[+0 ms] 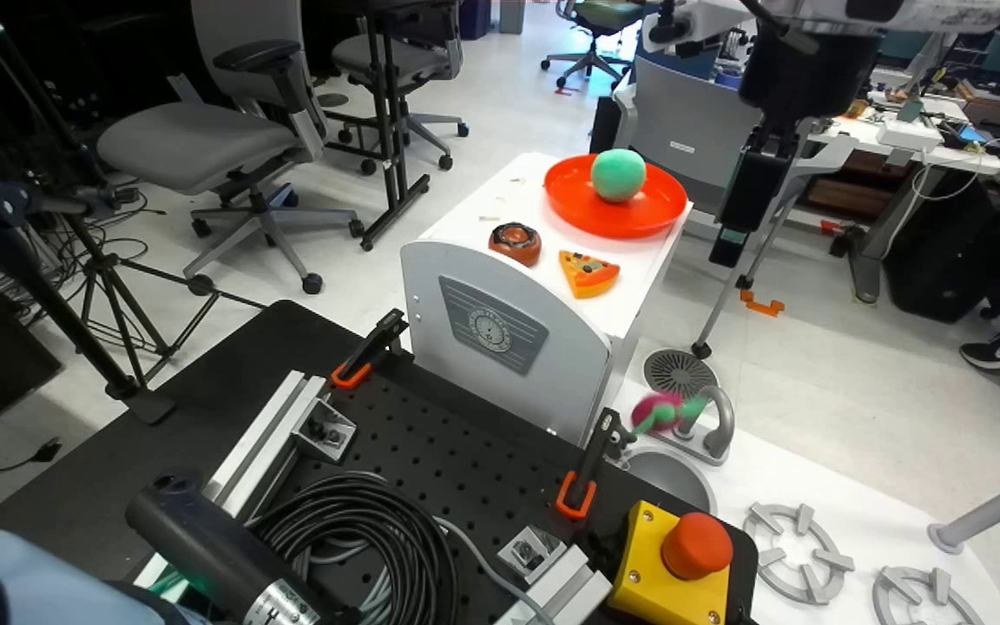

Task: Remove the beetroot plushie from the orange plate

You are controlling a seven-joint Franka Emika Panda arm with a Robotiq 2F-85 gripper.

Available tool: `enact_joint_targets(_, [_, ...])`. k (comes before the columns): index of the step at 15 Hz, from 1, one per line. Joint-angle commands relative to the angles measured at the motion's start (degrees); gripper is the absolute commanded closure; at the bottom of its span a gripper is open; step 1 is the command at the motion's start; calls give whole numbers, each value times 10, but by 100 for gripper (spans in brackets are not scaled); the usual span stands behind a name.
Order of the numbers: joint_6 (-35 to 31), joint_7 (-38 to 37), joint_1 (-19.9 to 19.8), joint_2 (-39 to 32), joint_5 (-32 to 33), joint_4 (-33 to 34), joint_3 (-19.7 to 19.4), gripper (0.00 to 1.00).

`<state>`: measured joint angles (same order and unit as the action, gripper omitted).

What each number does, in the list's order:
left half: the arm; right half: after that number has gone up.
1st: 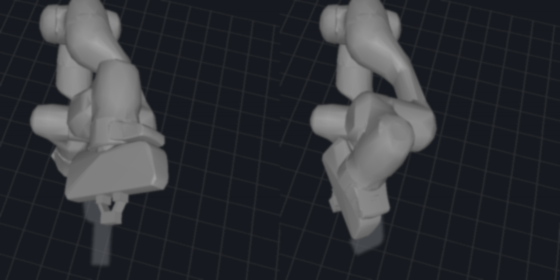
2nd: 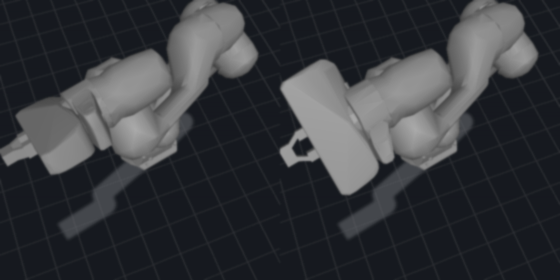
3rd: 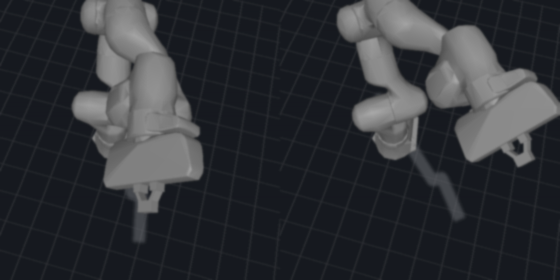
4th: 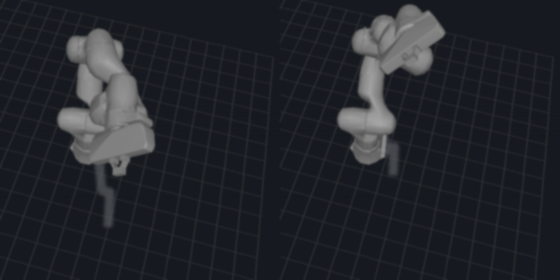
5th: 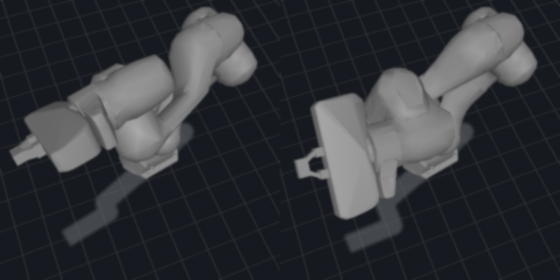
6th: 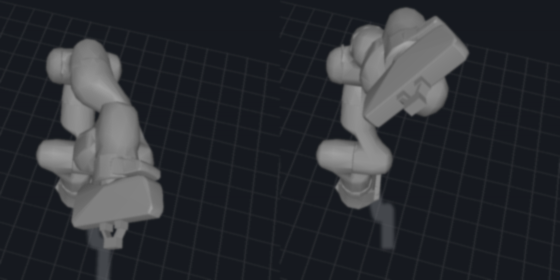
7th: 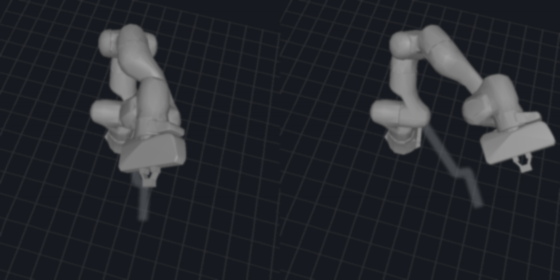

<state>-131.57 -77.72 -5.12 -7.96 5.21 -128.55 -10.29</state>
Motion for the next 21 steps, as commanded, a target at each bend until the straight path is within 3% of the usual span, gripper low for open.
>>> enact_joint_targets(1, [-3,0,0,15,7,-11,2,0])
enact_joint_targets(14, [-8,25,7,18,24,-14,10,0])
enact_joint_targets(21, [-9,90,38,17,137,-11,29,0])
